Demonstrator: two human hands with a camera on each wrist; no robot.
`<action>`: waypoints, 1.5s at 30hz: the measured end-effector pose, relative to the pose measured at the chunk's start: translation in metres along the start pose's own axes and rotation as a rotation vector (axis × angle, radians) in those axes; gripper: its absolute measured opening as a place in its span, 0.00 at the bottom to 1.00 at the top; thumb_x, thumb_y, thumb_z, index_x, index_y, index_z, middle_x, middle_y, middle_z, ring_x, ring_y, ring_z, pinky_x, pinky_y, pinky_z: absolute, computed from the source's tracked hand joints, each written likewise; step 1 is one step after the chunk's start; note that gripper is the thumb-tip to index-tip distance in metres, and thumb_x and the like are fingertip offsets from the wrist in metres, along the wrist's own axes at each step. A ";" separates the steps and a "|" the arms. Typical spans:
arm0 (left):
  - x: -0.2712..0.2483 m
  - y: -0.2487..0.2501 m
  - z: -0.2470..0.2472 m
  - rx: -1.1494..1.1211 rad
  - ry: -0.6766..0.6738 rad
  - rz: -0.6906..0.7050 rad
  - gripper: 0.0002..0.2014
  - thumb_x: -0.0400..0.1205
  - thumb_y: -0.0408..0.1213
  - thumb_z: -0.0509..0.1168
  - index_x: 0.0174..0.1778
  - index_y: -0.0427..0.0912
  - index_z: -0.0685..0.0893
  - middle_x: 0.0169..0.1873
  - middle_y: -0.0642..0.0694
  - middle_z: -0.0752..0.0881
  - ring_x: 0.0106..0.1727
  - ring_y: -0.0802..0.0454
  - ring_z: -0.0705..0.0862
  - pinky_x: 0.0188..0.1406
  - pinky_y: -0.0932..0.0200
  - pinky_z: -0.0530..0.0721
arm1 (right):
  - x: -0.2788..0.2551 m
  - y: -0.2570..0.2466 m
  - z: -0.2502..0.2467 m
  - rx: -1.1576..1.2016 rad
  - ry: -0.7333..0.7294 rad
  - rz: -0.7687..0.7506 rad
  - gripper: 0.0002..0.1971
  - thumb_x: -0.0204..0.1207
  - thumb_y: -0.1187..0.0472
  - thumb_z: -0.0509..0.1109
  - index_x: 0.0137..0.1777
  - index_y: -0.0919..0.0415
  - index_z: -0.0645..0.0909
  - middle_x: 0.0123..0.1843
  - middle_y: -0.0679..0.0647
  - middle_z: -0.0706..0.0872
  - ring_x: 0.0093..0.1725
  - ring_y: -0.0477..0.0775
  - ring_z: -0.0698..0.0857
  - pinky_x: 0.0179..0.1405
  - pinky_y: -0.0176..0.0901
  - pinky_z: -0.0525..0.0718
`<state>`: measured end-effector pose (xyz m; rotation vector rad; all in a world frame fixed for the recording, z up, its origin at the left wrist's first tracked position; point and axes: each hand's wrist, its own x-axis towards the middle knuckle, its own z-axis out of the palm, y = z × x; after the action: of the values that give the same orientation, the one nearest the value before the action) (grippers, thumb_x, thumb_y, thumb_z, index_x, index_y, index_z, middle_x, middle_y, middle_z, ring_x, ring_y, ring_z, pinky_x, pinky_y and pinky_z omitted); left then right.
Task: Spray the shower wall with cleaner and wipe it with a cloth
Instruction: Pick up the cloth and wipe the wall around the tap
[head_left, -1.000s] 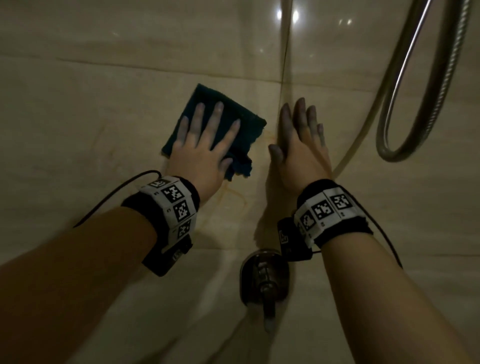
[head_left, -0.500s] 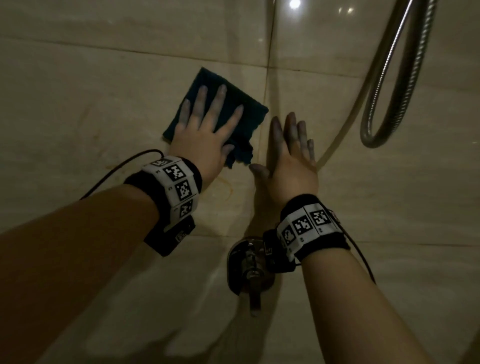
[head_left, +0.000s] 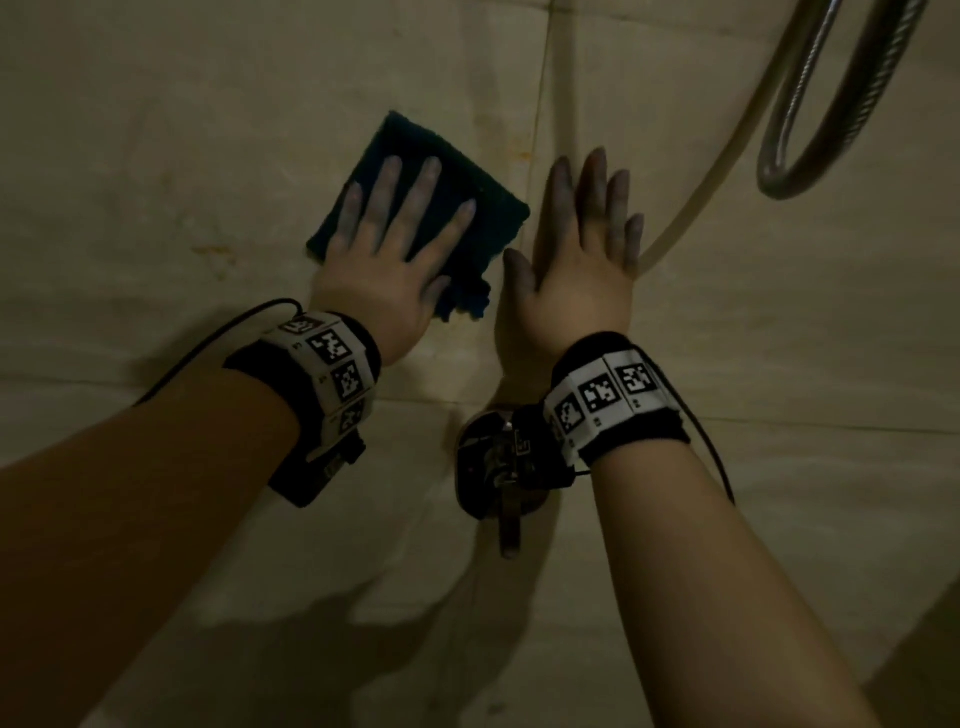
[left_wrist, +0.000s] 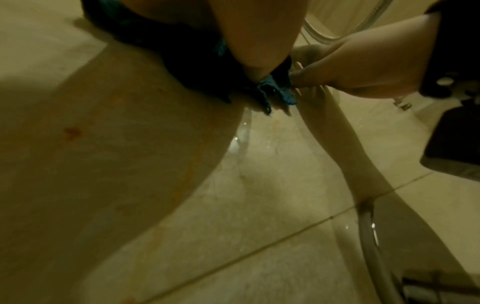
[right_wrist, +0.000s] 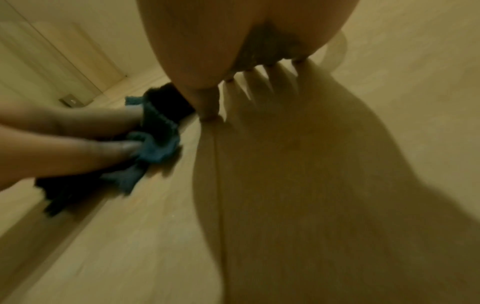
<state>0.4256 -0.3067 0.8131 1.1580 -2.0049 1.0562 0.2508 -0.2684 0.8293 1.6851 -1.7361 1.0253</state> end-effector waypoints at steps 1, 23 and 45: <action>0.000 0.000 0.001 -0.001 -0.005 -0.002 0.30 0.84 0.49 0.51 0.83 0.52 0.50 0.83 0.36 0.53 0.83 0.31 0.52 0.80 0.39 0.45 | -0.002 -0.001 0.003 0.005 0.000 0.010 0.37 0.82 0.44 0.55 0.84 0.52 0.40 0.86 0.55 0.37 0.85 0.59 0.37 0.83 0.57 0.36; 0.009 0.004 -0.016 0.009 -0.192 -0.060 0.32 0.87 0.51 0.44 0.81 0.54 0.31 0.82 0.43 0.32 0.83 0.38 0.33 0.79 0.42 0.32 | -0.032 0.002 0.008 0.049 -0.053 0.186 0.41 0.77 0.44 0.65 0.84 0.43 0.45 0.86 0.60 0.41 0.85 0.62 0.44 0.81 0.61 0.50; 0.012 0.001 -0.023 -0.061 -0.168 -0.037 0.34 0.86 0.52 0.49 0.81 0.57 0.34 0.83 0.45 0.34 0.83 0.39 0.34 0.75 0.48 0.27 | -0.029 0.002 0.007 0.017 -0.092 0.191 0.40 0.78 0.42 0.63 0.84 0.44 0.44 0.86 0.60 0.40 0.85 0.62 0.43 0.80 0.61 0.49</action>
<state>0.4214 -0.2922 0.8342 1.2834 -2.1197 0.8983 0.2526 -0.2566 0.8019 1.6233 -1.9843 1.0626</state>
